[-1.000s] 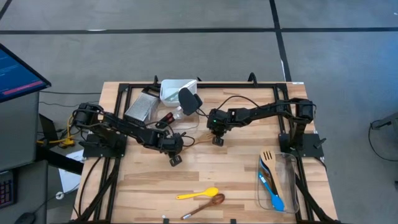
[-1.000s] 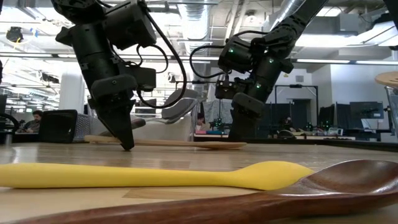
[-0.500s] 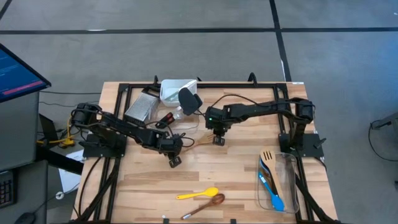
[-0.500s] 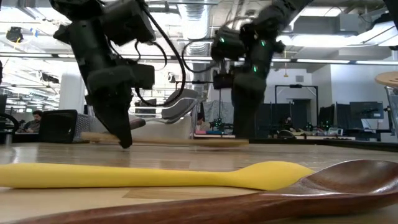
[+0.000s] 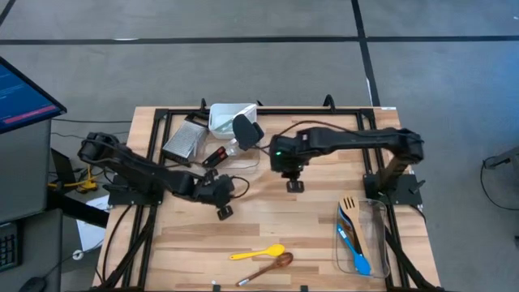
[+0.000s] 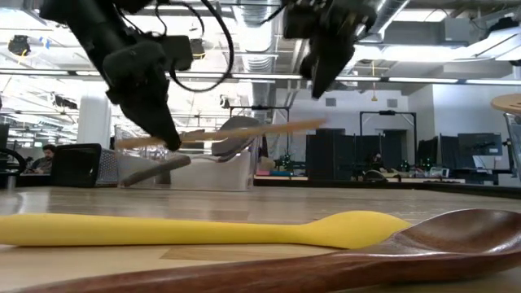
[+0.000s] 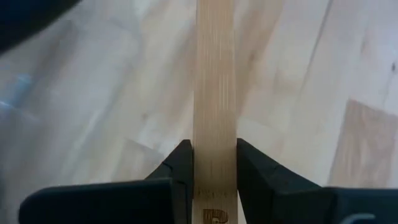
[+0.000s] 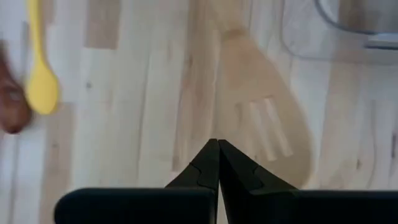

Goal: Pick & Place Kitchen Items
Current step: Put the wooden slotted spatula into the bottom transparent bin

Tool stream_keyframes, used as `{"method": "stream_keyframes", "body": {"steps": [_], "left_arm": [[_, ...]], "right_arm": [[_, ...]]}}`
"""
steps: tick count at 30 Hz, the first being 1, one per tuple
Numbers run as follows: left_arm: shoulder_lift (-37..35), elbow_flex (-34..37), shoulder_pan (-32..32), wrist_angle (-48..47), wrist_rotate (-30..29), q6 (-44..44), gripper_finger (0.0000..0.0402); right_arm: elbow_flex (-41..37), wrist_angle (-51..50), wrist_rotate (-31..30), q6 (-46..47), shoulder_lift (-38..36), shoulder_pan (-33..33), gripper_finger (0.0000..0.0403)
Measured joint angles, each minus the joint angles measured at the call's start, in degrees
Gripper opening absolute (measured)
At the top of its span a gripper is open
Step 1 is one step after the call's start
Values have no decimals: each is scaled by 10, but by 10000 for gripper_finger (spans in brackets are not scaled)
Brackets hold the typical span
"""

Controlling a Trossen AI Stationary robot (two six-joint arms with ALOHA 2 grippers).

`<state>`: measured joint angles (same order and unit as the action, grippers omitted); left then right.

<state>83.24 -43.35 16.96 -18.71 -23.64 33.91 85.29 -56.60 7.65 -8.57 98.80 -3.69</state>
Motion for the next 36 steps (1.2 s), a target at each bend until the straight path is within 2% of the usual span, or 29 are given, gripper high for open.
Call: {"method": "stream_keyframes", "body": {"steps": [4, 8, 13, 17, 21, 25, 32, 36], "left_arm": [[-33, 7, 20, -3, -76, 0, 64], [-54, 21, 33, -4, -156, 0, 64], [-60, 24, 37, 13, -247, -2, 64], [-60, 24, 37, 56, -290, -26, 64], [-60, 24, 37, 100, -333, -59, 64], [-60, 24, 35, 134, -350, -88, 65], [-60, 24, 36, 149, -350, -99, 65], [-60, 24, 36, 150, -351, -101, 65]], "right_arm": [[-62, 63, 0, 27, -90, 4, 0], [-168, 185, -9, 72, -191, 8, 0], [-308, 359, -73, 118, -293, 22, 0], [-397, 487, -133, 149, -339, 32, 0], [-472, 673, -205, 190, -350, 44, 0], [-510, 838, -222, 198, -332, 50, 0], [-512, 936, -223, 218, -259, 48, 3], [-512, 975, -222, 226, -219, 42, 33]]}}
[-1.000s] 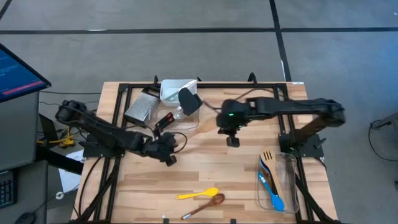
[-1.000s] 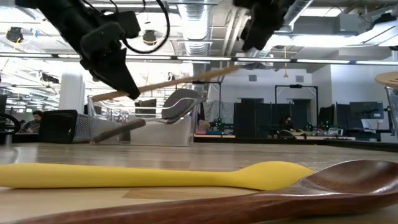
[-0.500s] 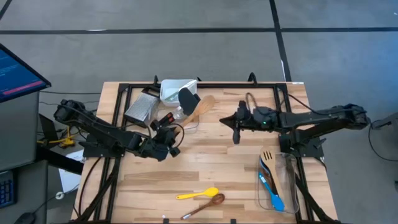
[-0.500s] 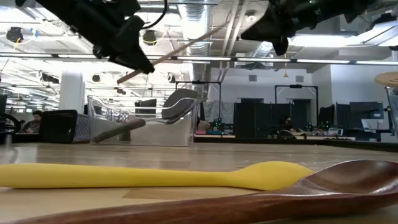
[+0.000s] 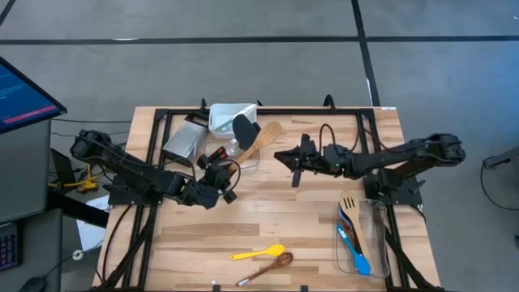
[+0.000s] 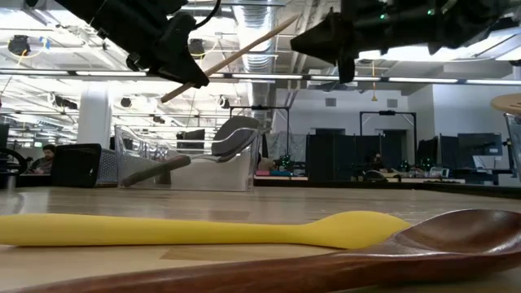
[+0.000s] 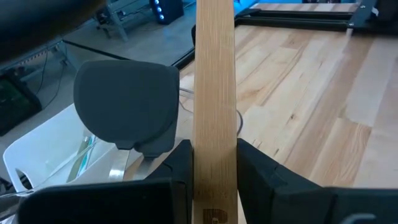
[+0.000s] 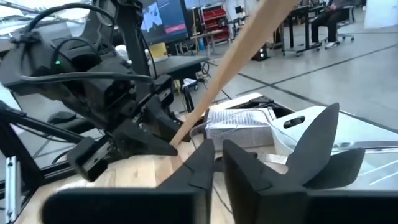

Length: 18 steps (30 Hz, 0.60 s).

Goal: Pick & Place Kitchen Items
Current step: Put the wooden slotted spatula into the bottom transparent bin

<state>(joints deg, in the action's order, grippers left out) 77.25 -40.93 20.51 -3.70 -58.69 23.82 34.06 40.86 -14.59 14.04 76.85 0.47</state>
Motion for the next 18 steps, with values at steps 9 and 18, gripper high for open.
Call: {"method": "stream_keyframes", "body": {"steps": [9, 18], "left_arm": [[0, 0, 0, 0, 0, -1, 65], [0, 0, 0, 4, -2, 0, 65]], "right_arm": [[46, 50, 1, 24, 51, -4, 163], [129, 44, 1, 27, 125, -15, 244]]}}
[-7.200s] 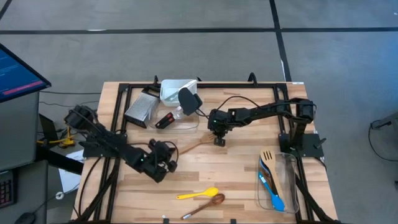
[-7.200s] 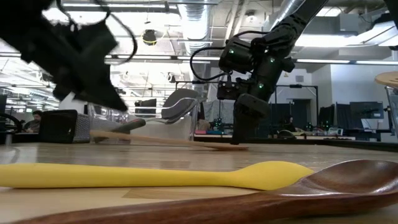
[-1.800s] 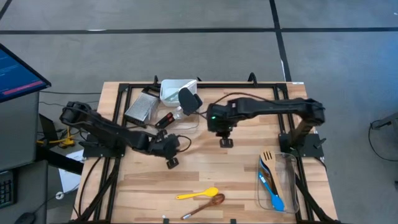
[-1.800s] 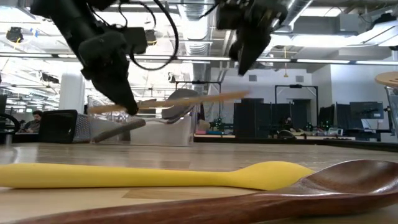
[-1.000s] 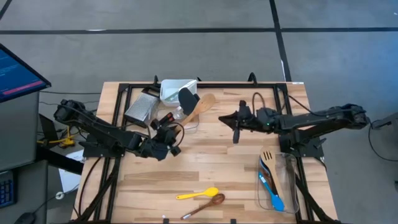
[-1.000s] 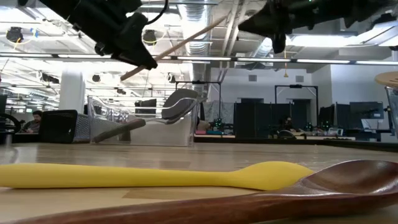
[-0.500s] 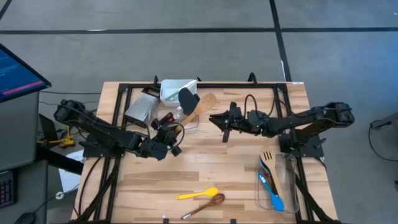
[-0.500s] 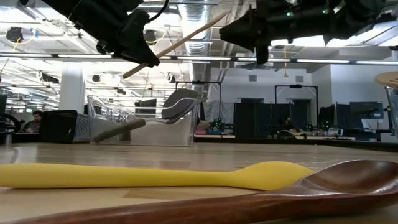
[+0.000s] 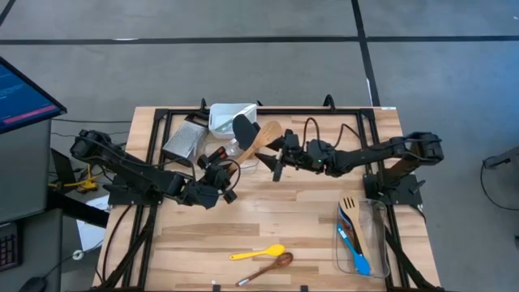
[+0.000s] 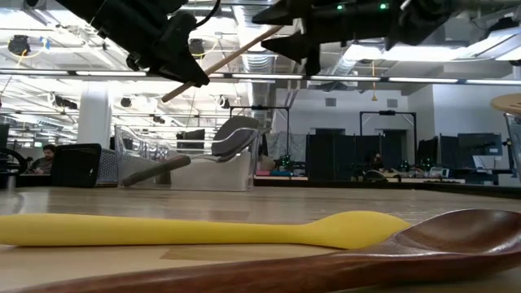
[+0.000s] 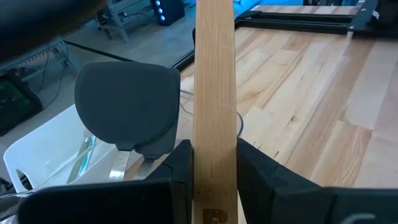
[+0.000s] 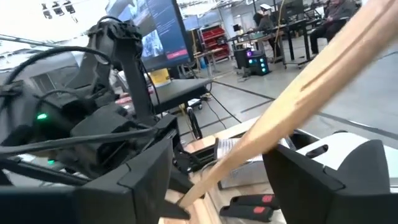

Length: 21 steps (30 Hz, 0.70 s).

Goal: Pick & Place Kitchen Items
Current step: Put the wooden slotted spatula into the bottom transparent bin

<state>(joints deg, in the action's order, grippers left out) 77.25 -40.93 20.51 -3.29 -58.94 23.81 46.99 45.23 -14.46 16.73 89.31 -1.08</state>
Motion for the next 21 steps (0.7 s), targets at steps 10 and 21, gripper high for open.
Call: {"method": "stream_keyframes", "body": {"steps": [10, 21], "left_arm": [[0, 0, 0, -2, 3, 0, 65], [1, 0, -1, -7, 4, -8, 65]], "right_arm": [[28, -2, 0, -2, 9, -33, 207], [29, 4, 21, 9, 7, -32, 30]]}}
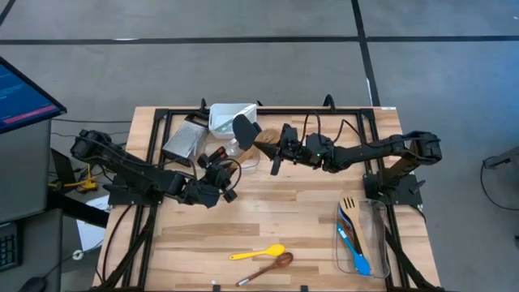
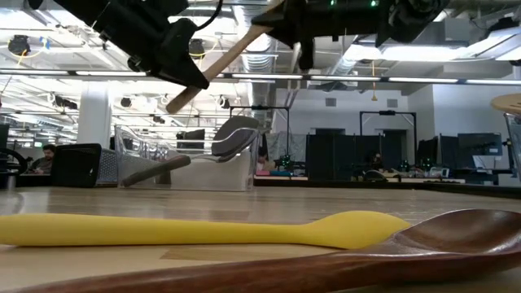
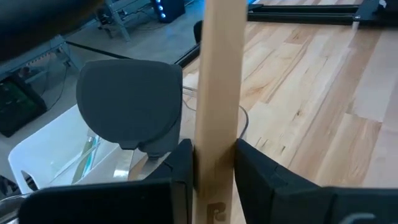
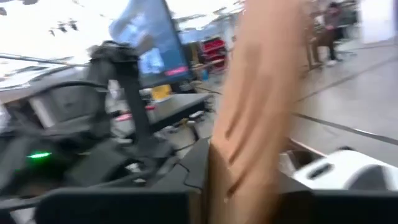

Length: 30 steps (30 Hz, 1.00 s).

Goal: Pick & Place Kitchen Items
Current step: Put the wooden slotted spatula into the bottom transparent bin

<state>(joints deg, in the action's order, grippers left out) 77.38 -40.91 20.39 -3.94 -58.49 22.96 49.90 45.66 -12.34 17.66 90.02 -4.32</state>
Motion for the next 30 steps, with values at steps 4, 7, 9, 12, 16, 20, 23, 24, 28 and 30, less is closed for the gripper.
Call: {"method": "stream_keyframes", "body": {"steps": [4, 7, 9, 12, 16, 20, 23, 24, 28, 30], "left_arm": [[0, 0, 1, 2, 4, 8, 69], [0, 0, 1, 2, 3, 12, 80], [0, 1, 1, 5, 1, 13, 88], [-2, -1, 1, 14, -5, 13, 101], [-4, -1, 2, 10, -3, 13, 119], [-12, 0, 2, 7, -6, 11, 139], [-22, 0, 1, 6, -6, 10, 154], [-25, 0, 1, 7, -7, 10, 158], [-37, 0, 1, 6, -6, 10, 168], [-40, 0, 1, 6, -1, 10, 170]], "right_arm": [[0, -2, 41, -5, -1, -1, 28], [0, -16, 44, -9, -4, -2, 27], [0, -32, 49, -11, -12, -2, 26], [-4, -87, 40, -27, -30, -5, 25], [-2, -162, 37, -33, -77, -9, 25], [-2, -234, 32, -32, -122, -17, 25], [5, -293, 33, -32, -173, -31, 25], [12, -327, 33, -32, -190, -35, 25], [68, -468, 28, -29, -246, -46, 25], [108, -541, 29, -27, -266, -46, 25]]}}
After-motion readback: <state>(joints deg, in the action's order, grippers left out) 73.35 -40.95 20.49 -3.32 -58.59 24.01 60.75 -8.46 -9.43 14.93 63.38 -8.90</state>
